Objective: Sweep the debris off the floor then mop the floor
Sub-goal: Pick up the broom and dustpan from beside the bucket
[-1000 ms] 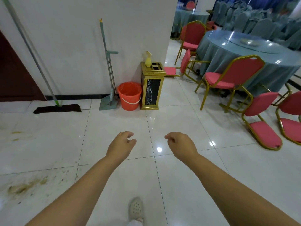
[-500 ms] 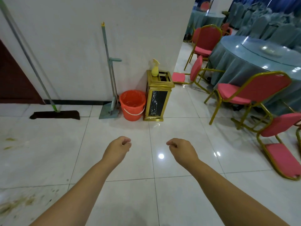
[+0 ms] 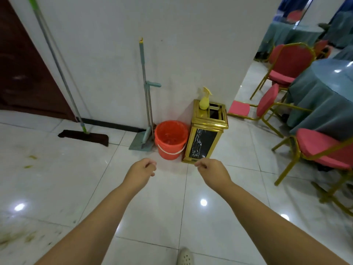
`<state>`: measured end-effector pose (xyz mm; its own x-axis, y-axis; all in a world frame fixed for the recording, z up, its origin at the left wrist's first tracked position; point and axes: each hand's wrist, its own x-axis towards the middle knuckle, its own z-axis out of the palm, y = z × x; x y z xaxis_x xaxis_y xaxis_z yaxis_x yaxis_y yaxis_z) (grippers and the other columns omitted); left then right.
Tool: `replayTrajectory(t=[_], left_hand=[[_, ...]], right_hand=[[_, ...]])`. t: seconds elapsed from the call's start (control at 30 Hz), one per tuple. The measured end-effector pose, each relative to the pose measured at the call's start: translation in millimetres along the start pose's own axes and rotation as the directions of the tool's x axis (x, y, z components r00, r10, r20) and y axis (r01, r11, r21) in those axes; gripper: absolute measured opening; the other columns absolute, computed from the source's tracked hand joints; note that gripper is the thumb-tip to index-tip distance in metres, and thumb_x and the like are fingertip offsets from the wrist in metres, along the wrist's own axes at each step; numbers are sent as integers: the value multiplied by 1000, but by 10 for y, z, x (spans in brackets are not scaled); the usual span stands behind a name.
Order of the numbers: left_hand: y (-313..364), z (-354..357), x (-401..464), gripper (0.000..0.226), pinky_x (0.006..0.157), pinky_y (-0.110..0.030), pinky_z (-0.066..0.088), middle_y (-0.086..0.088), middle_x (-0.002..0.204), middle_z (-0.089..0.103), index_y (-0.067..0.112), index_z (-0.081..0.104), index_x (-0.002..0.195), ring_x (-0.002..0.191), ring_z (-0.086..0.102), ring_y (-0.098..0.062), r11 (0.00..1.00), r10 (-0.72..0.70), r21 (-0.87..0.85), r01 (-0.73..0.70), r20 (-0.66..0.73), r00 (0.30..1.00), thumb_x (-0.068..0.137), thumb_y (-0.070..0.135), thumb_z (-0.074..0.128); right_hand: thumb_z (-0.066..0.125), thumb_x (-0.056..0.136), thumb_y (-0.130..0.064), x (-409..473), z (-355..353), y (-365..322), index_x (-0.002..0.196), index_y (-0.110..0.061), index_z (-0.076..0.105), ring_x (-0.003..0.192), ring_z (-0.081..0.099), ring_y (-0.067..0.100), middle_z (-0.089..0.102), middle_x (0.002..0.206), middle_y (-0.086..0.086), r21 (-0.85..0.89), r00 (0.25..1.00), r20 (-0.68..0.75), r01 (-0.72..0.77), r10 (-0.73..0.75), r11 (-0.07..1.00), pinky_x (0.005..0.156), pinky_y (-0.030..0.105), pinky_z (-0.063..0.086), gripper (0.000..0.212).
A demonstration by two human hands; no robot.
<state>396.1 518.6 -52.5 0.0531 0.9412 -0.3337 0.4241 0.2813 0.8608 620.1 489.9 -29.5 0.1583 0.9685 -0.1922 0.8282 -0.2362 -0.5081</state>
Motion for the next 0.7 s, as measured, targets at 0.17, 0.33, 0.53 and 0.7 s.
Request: replayTrajectory(t=[0.17, 0.33, 0.53, 0.7], left_hand=[[284, 242, 491, 16, 86, -33, 49, -4, 102, 64, 16, 60, 103, 85, 63, -15, 997, -68, -39, 65, -73, 995, 95, 16, 46], [395, 286, 909, 18, 85, -34, 50, -3, 100, 66, 17, 62, 104, 88, 64, -15, 990, -141, -50, 136, -138, 980, 95, 17, 47], [522, 189, 1608, 16, 87, -34, 50, -1, 100, 65, 20, 60, 102, 85, 63, -12, 985, -164, -77, 152, -181, 970, 95, 17, 46], [665, 4, 2396, 16, 88, -35, 50, -1, 97, 65, 19, 60, 104, 87, 63, -14, 985, -159, -99, 141, -200, 967, 95, 18, 46]], right_hand=[[47, 97, -17, 826, -344, 92, 109, -16, 70, 96, 59, 15, 63, 97, -4, 68, 994, 68, 75, -80, 995, 87, 29, 51, 25], [48, 95, -18, 1555, -333, 101, 108, -20, 69, 98, 61, 17, 65, 98, -5, 67, 978, 144, 143, -152, 987, 85, 30, 52, 25], [45, 98, -20, 2359, -282, -57, 123, -23, 61, 106, 58, 18, 62, 119, -2, 126, 973, 181, 124, -146, 984, 93, 33, 51, 30], [45, 98, -19, 3156, -282, -317, 125, -23, 60, 93, 60, 15, 64, 117, -2, 107, 965, 187, 166, -183, 980, 84, 33, 52, 31]])
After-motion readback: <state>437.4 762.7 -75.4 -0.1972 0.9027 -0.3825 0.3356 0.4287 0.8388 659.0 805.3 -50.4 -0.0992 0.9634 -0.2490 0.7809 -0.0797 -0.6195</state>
